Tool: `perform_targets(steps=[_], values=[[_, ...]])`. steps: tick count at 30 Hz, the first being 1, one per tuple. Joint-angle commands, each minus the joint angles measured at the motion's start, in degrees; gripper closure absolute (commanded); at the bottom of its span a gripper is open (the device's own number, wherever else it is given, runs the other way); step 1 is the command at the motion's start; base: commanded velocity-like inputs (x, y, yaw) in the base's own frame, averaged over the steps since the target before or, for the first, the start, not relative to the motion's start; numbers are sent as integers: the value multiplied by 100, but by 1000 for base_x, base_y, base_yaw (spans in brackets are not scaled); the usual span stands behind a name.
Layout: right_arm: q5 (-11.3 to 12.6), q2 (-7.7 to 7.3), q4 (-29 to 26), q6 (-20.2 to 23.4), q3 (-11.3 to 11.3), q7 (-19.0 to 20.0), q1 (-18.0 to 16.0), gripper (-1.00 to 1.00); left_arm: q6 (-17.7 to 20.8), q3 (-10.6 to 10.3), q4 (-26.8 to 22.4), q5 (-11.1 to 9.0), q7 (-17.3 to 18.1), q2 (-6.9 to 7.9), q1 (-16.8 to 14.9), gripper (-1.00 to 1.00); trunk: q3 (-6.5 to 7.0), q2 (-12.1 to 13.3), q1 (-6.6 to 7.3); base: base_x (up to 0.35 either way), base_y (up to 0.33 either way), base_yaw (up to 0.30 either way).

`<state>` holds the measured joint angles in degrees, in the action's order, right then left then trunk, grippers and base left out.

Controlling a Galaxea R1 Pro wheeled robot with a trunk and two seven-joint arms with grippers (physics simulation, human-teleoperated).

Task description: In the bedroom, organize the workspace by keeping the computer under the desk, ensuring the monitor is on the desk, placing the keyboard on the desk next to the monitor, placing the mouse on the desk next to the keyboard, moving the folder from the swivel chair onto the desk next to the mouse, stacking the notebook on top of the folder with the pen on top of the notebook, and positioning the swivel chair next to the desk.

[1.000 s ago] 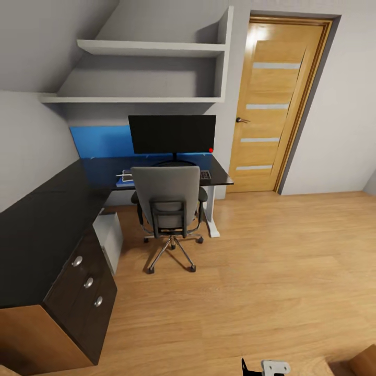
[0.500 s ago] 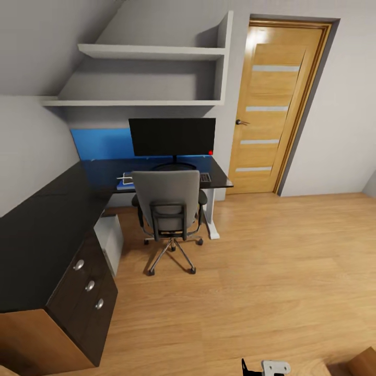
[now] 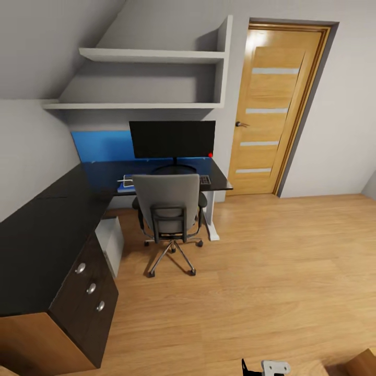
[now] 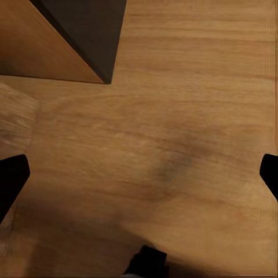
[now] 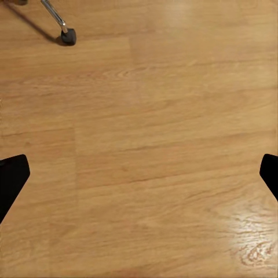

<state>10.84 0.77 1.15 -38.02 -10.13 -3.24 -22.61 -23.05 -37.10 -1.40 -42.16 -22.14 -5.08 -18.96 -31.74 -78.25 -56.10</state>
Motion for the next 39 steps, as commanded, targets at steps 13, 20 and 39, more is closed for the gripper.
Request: perform_targets(steps=[13, 20, 39], values=[[32, 3, 10, -22, -50, -27, -6, -100, 22, -43, 0, -38, 253, -12, -2, -100, 229, 520, 286, 0, 0, 0], [32, 3, 13, -22, -50, -27, -6, -100, 36, -44, -2, -38, 262, -9, -2, -100, 354, 801, 440, 0, 0, 0], [32, 3, 12, -22, -50, -27, -6, -100, 37, -41, -7, -41, 244, -31, -2, -100, 624, 1402, 770, 0, 0, 0]])
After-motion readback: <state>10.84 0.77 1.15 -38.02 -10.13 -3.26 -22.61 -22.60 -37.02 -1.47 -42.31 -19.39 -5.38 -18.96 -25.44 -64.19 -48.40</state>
